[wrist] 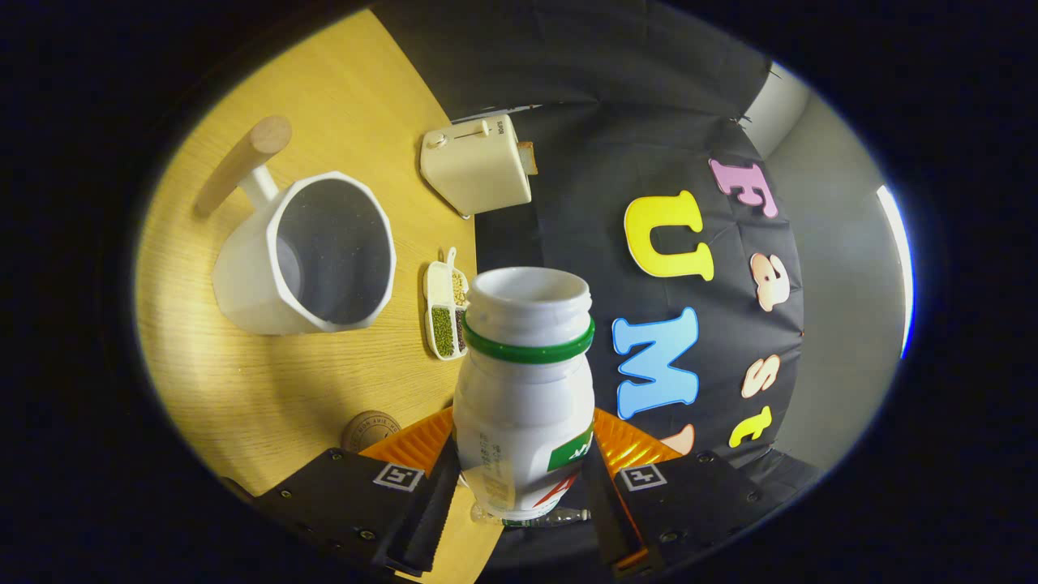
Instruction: Take the bottle from table, then pour the juice into the cup, finally place the bottle on the coaster
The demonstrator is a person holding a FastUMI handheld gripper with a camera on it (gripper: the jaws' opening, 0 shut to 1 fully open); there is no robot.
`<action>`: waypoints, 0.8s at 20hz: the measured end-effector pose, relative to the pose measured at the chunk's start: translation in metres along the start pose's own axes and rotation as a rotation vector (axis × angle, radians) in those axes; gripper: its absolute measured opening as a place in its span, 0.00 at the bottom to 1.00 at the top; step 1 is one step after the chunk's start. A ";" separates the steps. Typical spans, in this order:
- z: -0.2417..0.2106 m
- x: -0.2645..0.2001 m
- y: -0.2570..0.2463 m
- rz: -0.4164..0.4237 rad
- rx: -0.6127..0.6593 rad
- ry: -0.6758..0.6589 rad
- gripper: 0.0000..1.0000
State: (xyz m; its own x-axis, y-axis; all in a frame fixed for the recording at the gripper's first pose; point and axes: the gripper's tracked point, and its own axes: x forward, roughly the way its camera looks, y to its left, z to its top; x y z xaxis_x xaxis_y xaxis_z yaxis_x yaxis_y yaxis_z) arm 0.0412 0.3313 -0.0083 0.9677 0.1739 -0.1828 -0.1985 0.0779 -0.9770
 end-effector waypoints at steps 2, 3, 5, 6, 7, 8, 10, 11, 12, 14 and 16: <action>-0.003 0.003 0.002 0.017 0.048 0.007 0.73; -0.002 0.002 0.002 0.022 0.070 0.006 0.72; -0.004 0.003 0.003 0.022 0.114 -0.001 0.72; -0.006 0.002 0.002 0.021 0.136 -0.002 0.72; -0.008 0.002 0.003 0.022 0.163 -0.002 0.72; -0.010 0.003 0.003 0.020 0.196 -0.004 0.72; -0.012 0.004 0.004 0.033 0.275 -0.012 0.72; -0.014 0.006 0.007 0.048 0.317 -0.013 0.72; -0.014 0.008 0.010 0.066 0.356 -0.014 0.72; -0.017 0.009 0.010 0.076 0.411 -0.010 0.72; -0.022 0.009 0.005 0.063 0.462 -0.014 0.72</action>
State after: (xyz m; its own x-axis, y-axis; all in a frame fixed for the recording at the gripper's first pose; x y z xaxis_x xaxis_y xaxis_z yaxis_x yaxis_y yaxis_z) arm 0.0518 0.3118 -0.0170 0.9499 0.2057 -0.2353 -0.3084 0.4951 -0.8122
